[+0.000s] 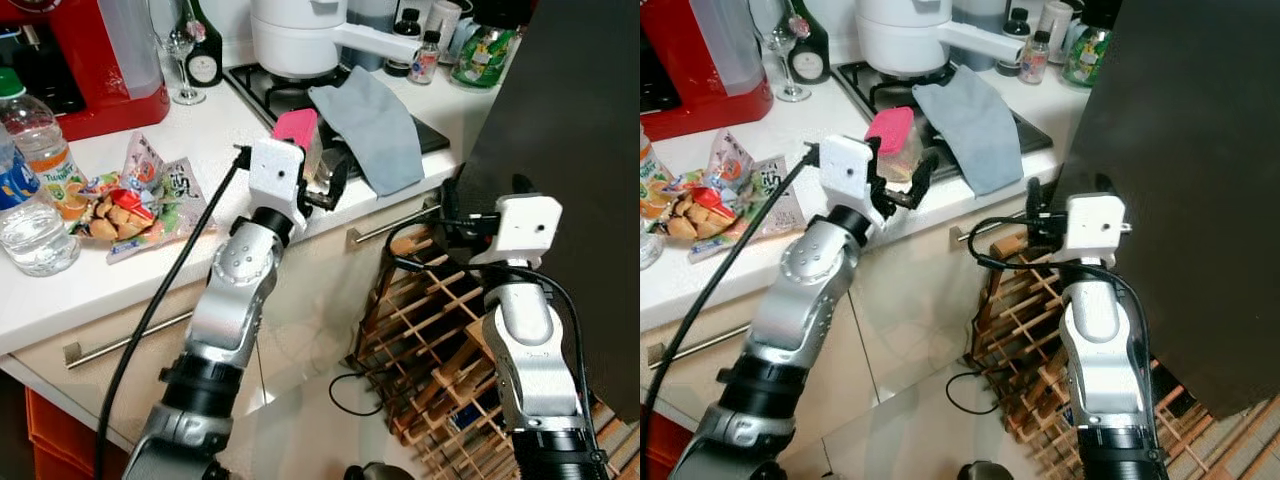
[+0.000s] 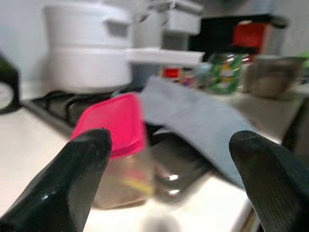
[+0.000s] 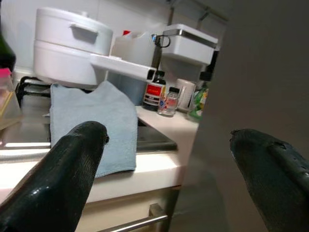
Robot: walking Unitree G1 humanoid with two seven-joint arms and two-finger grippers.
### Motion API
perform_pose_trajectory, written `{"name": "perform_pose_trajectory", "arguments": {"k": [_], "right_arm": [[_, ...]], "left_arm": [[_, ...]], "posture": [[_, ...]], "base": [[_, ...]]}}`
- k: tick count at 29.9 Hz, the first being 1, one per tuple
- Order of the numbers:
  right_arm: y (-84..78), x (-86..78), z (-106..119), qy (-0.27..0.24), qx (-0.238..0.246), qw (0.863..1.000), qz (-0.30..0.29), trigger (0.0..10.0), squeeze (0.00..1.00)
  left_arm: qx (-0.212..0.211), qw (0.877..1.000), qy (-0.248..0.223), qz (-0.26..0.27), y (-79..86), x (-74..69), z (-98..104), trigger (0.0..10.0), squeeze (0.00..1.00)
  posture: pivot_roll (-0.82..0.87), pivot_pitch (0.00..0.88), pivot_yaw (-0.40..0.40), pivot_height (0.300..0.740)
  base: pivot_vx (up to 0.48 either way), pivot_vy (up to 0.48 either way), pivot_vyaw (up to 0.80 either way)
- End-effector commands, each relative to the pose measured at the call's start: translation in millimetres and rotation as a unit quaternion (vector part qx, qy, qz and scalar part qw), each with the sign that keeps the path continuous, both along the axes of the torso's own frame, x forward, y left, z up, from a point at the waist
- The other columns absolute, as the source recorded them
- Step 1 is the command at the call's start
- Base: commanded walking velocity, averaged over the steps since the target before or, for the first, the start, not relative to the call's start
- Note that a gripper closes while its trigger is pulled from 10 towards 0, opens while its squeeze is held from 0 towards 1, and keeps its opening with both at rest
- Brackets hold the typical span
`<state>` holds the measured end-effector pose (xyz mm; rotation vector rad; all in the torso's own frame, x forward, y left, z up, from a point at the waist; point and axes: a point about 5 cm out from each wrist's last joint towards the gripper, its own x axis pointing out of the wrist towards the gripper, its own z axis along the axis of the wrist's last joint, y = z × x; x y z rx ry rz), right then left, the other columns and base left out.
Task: Restocking fridge
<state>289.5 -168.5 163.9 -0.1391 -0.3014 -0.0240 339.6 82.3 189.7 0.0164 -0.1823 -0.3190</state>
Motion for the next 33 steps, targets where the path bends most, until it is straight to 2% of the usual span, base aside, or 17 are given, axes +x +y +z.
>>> {"name": "perform_pose_trajectory", "arguments": {"k": [1, 2, 3, 8, 9, 17, 27, 33], "right_arm": [[-0.2, -0.5, 5.2, -0.009, -0.002, 1.0, 0.0, 10.0, 0.0], [-0.5, -1.7, 5.0, -0.009, -0.004, 1.0, 0.001, 10.0, 0.0], [-0.7, -2.2, 5.0, -0.009, -0.005, 1.0, 0.001, 10.0, 0.0], [-0.5, -4.5, 5.0, -0.008, -0.008, 1.0, 0.002, 10.0, 0.0], [-0.7, -6.7, 5.6, -0.009, -0.011, 1.0, 0.002, 10.0, 0.0], [-6.3, -13.5, 5.5, -0.006, -0.019, 1.0, -0.005, 10.0, 0.0], [-5.0, -14.1, 5.2, -0.001, -0.019, 1.0, -0.001, 10.0, 0.0], [-3.1, -14.0, 5.3, -0.001, -0.018, 1.0, 0.001, 10.0, 0.0]], "left_arm": [[-0.005, 1.0, -0.006, 0.02, 1.3, 6.7, 4.2, 10.0, 0.0], [-0.021, 0.999, -0.006, 0.044, -0.6, 18.0, 7.7, 10.0, 0.0], [-0.028, 0.998, -0.006, 0.05, -2.0, 21.7, 9.5, 10.0, 0.0], [-0.05, 0.997, -0.005, 0.063, -9.6, 30.9, 13.6, 10.0, 0.0], [-0.057, 0.996, -0.004, 0.063, -15.2, 33.7, 15.0, 10.0, 0.0], [-0.084, 0.994, 0.004, 0.063, -27.1, 39.4, 12.4, 10.0, 0.0], [-0.095, 0.992, 0.023, 0.082, -21.7, 43.5, 3.8, 10.0, 0.0], [-0.083, 0.992, 0.003, 0.099, -17.3, 44.8, 6.3, 10.0, 0.0]], "posture": [[-0.04, 0.0, -0.039, 0.74], [-0.06, 0.0, -0.039, 0.74], [-0.06, 0.0, -0.04, 0.74], [-0.09, 0.0, -0.037, 0.74], [-0.1, 0.0, -0.034, 0.74], [-0.13, 0.0, -0.031, 0.74], [-0.11, 0.0, -0.037, 0.74], [-0.11, 0.0, -0.036, 0.74]], "base": [[0.0, 0.0, 0.0], [0.0, 0.0, 0.0], [0.0, 0.0, 0.0], [0.0, 0.0, 0.0], [0.0, 0.0, 0.0], [0.0, 0.0, 0.0], [0.0, 0.0, 0.0], [0.0, 0.0, 0.0]]}}
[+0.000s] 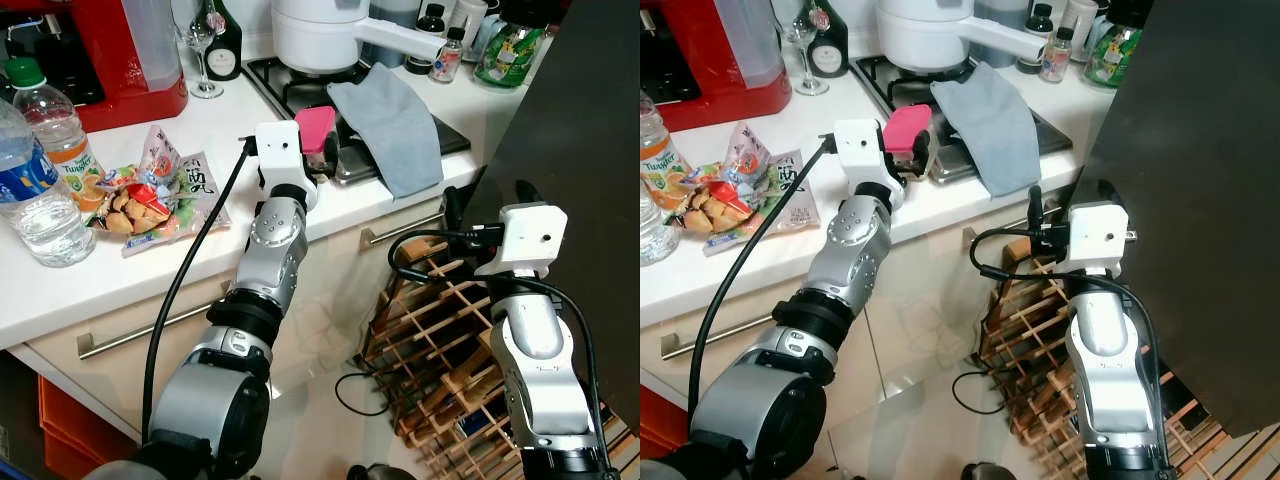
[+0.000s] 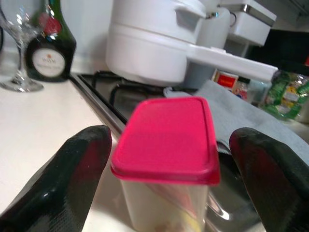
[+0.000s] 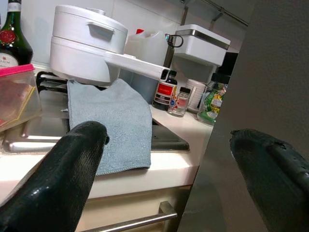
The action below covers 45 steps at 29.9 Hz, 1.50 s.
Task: Restocking fridge
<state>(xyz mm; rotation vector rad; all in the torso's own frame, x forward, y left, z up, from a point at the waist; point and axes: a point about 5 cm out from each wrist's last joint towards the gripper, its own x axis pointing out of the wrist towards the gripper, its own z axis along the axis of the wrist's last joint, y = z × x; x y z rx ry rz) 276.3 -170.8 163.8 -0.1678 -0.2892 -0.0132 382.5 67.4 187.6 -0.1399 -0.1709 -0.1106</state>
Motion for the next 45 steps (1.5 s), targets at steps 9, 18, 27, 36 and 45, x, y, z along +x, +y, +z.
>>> {"name": "perform_pose_trajectory", "arguments": {"k": [9, 18, 27, 36, 45], "right_arm": [[-1.5, -1.4, 5.0, -0.006, -0.004, 1.0, 0.0, 10.0, 0.0], [-2.2, -2.5, 5.1, -0.005, -0.005, 1.0, -0.001, 10.0, 0.0], [-2.2, -3.3, 4.5, -0.003, -0.005, 1.0, 0.0, 10.0, 0.0], [-3.1, -4.2, 4.8, -0.002, -0.007, 1.0, 0.0, 10.0, 0.0], [-1.4, -2.5, 3.6, 0.0, -0.007, 1.0, 0.003, 10.0, 0.0]], "left_arm": [[0.002, 1.0, -0.011, -0.003, -6.0, 2.6, 5.5, 10.0, 0.0], [-0.011, 1.0, 0.011, -0.016, -11.6, 2.7, -2.8, 10.0, 0.0], [-0.011, 1.0, 0.021, -0.014, -10.9, 4.6, -7.1, 10.0, 0.0], [0.01, 1.0, -0.011, -0.008, -10.7, 5.8, 2.2, 10.0, 0.0], [0.024, 0.997, -0.071, -0.006, -12.1, 5.5, 25.5, 10.0, 0.0]], "posture": [[-0.12, 0.0, -0.038, 0.74], [-0.12, 0.0, -0.038, 0.74], [-0.13, 0.0, -0.037, 0.74], [-0.13, 0.0, -0.039, 0.74], [-0.12, 0.0, -0.041, 0.74]], "base": [[0.0, 0.0, 0.0], [0.0, 0.0, 0.0], [0.0, 0.0, 0.0], [0.0, 0.0, 0.0], [0.0, 0.0, 0.0]]}}
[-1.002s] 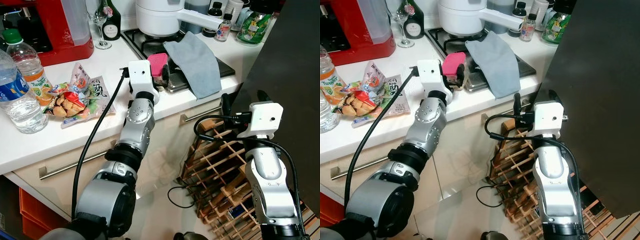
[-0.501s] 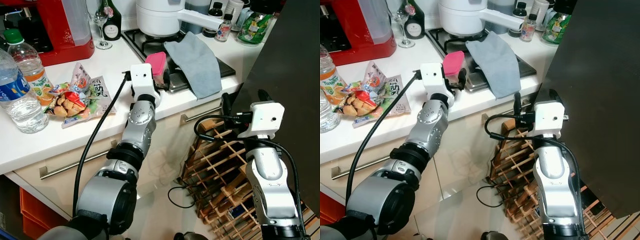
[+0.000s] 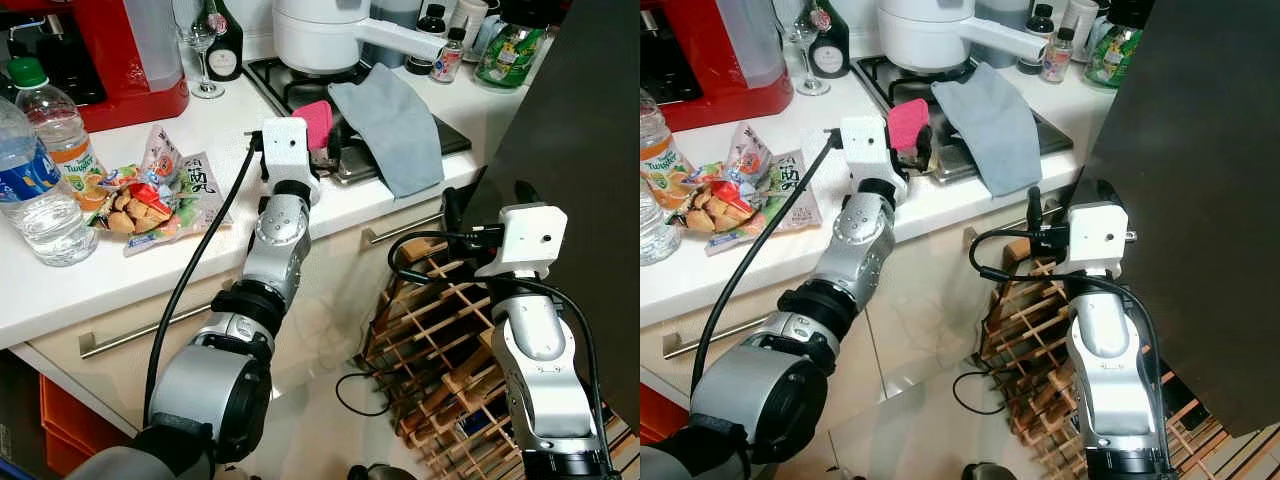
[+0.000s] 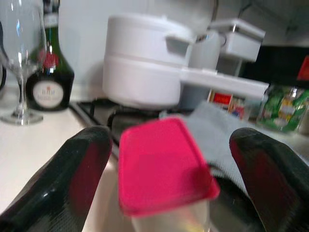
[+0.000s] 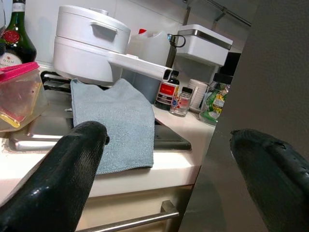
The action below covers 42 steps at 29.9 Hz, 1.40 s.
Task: Restocking fridge
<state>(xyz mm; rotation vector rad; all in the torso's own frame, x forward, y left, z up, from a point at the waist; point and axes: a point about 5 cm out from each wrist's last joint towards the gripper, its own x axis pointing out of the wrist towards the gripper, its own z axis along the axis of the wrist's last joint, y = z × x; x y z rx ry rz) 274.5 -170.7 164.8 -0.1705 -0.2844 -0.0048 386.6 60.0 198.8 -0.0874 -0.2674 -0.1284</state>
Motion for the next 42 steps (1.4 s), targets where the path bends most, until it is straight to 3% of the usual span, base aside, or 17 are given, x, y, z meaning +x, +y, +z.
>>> {"name": "perform_pose_trajectory", "arguments": {"k": [1, 6, 10, 21, 23, 25, 28, 33, 34, 38, 40, 41, 42], "right_arm": [[-1.0, -0.4, 2.4, -0.003, -0.005, 1.0, 0.0, 10.0, 0.0], [0.3, -0.2, 2.1, -0.004, -0.004, 1.0, 0.002, 10.0, 0.0], [2.2, 0.1, 2.1, -0.005, -0.004, 1.0, 0.006, 10.0, 0.0], [5.1, 3.8, 4.7, -0.01, -0.001, 1.0, 0.007, 10.0, 0.0], [9.0, 8.3, 5.6, -0.007, 0.017, 1.0, 0.014, 10.0, 0.0], [13.4, 17.1, 4.0, 0.014, 0.063, 0.998, 0.024, 10.0, 0.0], [29.1, 35.5, 3.9, 0.053, 0.126, 0.988, 0.068, 10.0, 0.0], [40.2, 46.3, -0.6, 0.082, 0.155, 0.981, 0.089, 10.0, 0.0], [50.0, 53.0, -5.3, 0.102, 0.156, 0.977, 0.105, 10.0, 0.0], [68.0, 64.8, -9.1, 0.127, 0.124, 0.976, 0.129, 10.0, 0.0], [77.6, 70.5, -7.1, 0.13, 0.09, 0.978, 0.136, 10.0, 0.0], [86.7, 75.1, -2.9, 0.124, 0.047, 0.981, 0.142, 10.0, 0.0], [86.7, 75.1, -2.9, 0.124, 0.047, 0.981, 0.142, 10.0, 0.0]], "left_arm": [[-0.012, 1.0, -0.011, 0.0, -3.6, 1.9, 13.0, 10.0, 0.0], [-0.045, 0.999, 0.016, 0.004, -4.0, 0.2, 7.3, 10.0, 0.0], [-0.068, 0.997, 0.022, -0.021, -17.8, -4.6, 7.2, 10.0, 0.0], [-0.059, 0.997, 0.036, -0.038, -26.1, -6.3, 6.2, 10.0, 0.0], [-0.057, 0.997, 0.036, -0.032, -24.7, -6.8, 6.1, 10.0, 0.0], [-0.044, 0.999, 0.014, -0.022, -20.0, -7.2, 12.6, 10.0, 0.0], [0.01, 0.993, -0.115, -0.013, -7.5, -18.1, 56.7, 10.0, 0.0], [0.044, 0.985, -0.167, -0.027, 4.5, -30.6, 77.5, 10.0, 0.0], [0.062, 0.982, -0.175, -0.026, 15.8, -36.2, 80.6, 10.0, 0.0], [0.09, 0.979, -0.182, -0.006, 36.0, -47.7, 82.3, 10.0, 0.0], [0.099, 0.978, -0.185, 0.007, 45.2, -53.7, 83.0, 10.0, 0.0], [0.109, 0.975, -0.193, 0.015, 52.1, -60.5, 85.0, 10.0, 0.0], [0.109, 0.975, -0.193, 0.015, 52.1, -60.5, 85.0, 10.0, 0.0]], "posture": [[-0.12, 0.0, -0.039, 0.74], [-0.11, 0.0, -0.037, 0.74], [-0.12, 0.0, -0.043, 0.74], [-0.13, 0.0, -0.023, 0.74], [-0.13, 0.0, -0.017, 0.74], [-0.13, 0.0, -0.015, 0.74], [-0.11, 0.0, -0.02, 0.74], [-0.07, 0.0, -0.027, 0.74], [-0.05, 0.0, -0.031, 0.74], [-0.01, 0.0, -0.044, 0.74], [0.01, 0.0, -0.053, 0.74], [0.02, 0.0, -0.063, 0.74], [0.02, 0.0, -0.063, 0.74]], "base": [[0.0, 0.0, 0.0], [0.0, 0.0, 0.0], [0.0, 0.0, 0.0], [0.0, 0.0, 0.0], [0.0, 0.0, 0.0], [0.0, 0.0, 0.0], [0.0, 0.0, 0.0], [0.0, 0.0, 0.0], [0.0, 0.0, 0.0], [0.0, 0.0, 0.0], [0.0, 0.0, 0.0], [0.0, 0.0, 0.0], [0.0, 0.0, 0.0]]}}
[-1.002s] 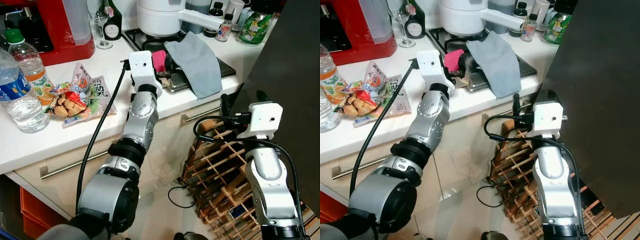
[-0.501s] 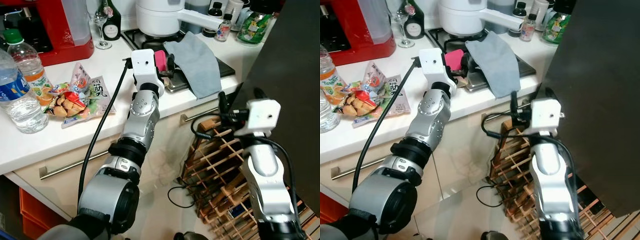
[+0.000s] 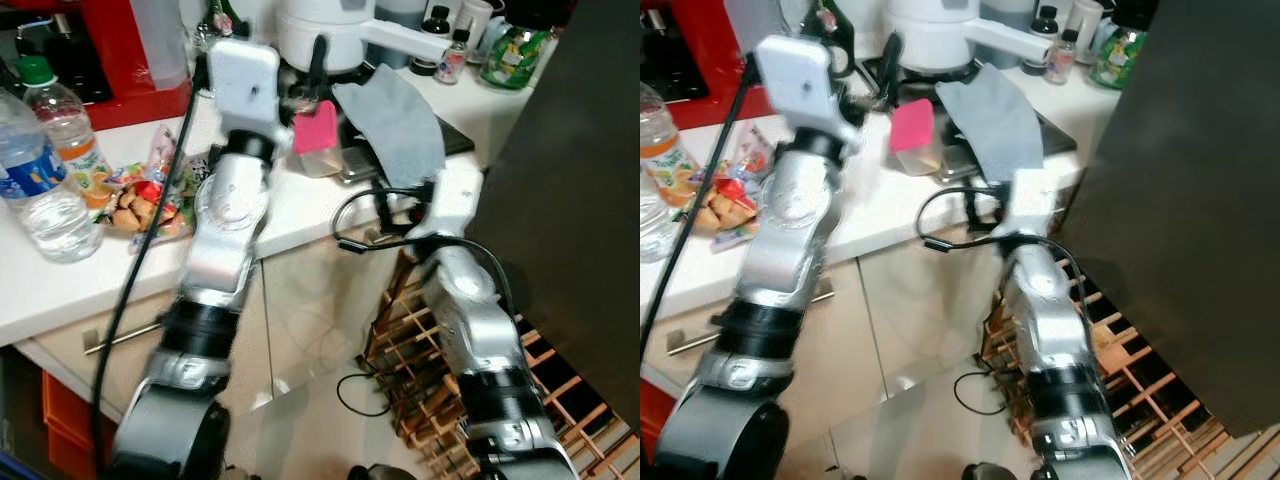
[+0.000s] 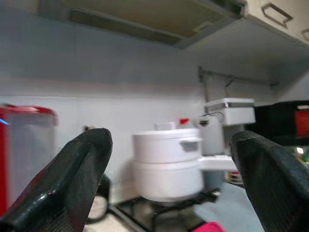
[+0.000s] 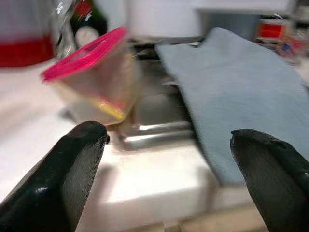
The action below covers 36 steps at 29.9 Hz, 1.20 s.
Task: Restocking fridge
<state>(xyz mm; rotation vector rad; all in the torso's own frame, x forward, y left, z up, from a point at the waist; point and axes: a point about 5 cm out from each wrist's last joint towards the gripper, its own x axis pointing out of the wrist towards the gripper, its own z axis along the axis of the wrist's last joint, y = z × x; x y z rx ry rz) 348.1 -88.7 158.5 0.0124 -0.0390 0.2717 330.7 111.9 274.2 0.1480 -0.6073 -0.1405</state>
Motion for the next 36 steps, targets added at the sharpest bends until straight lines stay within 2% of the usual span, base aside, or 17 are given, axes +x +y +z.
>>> {"name": "perform_pose_trajectory", "arguments": {"k": [1, 5, 6, 8, 20, 27, 32, 36], "right_arm": [[7.2, 2.8, 4.7, -0.016, -0.03, 0.999, 0.008, 10.0, 0.0], [18.7, 7.2, 7.2, -0.016, -0.046, 0.999, 0.024, 10.0, 0.0], [25.9, 8.2, 8.2, -0.027, -0.068, 0.997, 0.034, 10.0, 0.0], [29.8, 9.6, 5.4, -0.029, -0.091, 0.995, 0.032, 10.0, 0.0], [28.6, 20.5, 0.4, -0.023, -0.121, 0.992, 0.009, 10.0, 0.0], [20.7, 29.5, -0.4, -0.032, -0.14, 0.99, -0.01, 10.0, 0.0], [24.0, 31.9, 0.4, -0.034, -0.138, 0.99, -0.001, 10.0, 0.0], [30.3, 34.5, 1.7, -0.035, -0.134, 0.99, 0.002, 10.0, 0.0]], "left_arm": [[0.011, 1.0, -0.022, 0.001, 1.6, -7.1, 10.5, 10.0, 0.0], [0.024, 0.999, -0.024, 0.006, 6.0, -18.0, 9.5, 10.0, 0.0], [0.029, 0.999, -0.013, 0.01, 7.2, -23.1, 5.7, 10.0, 0.0], [0.031, 0.999, -0.006, 0.013, 7.3, -25.8, 2.8, 10.0, 0.0], [0.038, 0.999, 0.015, 0.033, 13.5, -26.1, -2.0, 10.0, 0.0], [0.044, 0.998, 0.03, 0.039, 14.9, -31.8, -9.4, 10.0, 0.0], [0.049, 0.997, 0.031, 0.042, 16.4, -36.6, -9.7, 10.0, 0.0], [0.057, 0.996, 0.037, 0.057, 24.0, -44.2, -9.3, 10.0, 0.0]], "posture": [[0.03, 0.0, -0.068, 0.74], [0.05, 0.0, -0.086, 0.74], [0.06, 0.0, -0.094, 0.74], [0.06, 0.0, -0.097, 0.74], [0.07, 0.0, -0.099, 0.74], [0.1, 0.0, -0.11, 0.74], [0.12, 0.0, -0.116, 0.74], [0.15, 0.0, -0.11, 0.74]], "base": [[0.0, 0.0, 0.0], [0.0, 0.0, 0.0], [0.0, 0.0, 0.0], [0.0, 0.0, 0.0], [0.0, 0.0, 0.0], [0.0, 0.0, 0.0], [0.0, 0.0, 0.0], [0.0, 0.0, 0.0]]}}
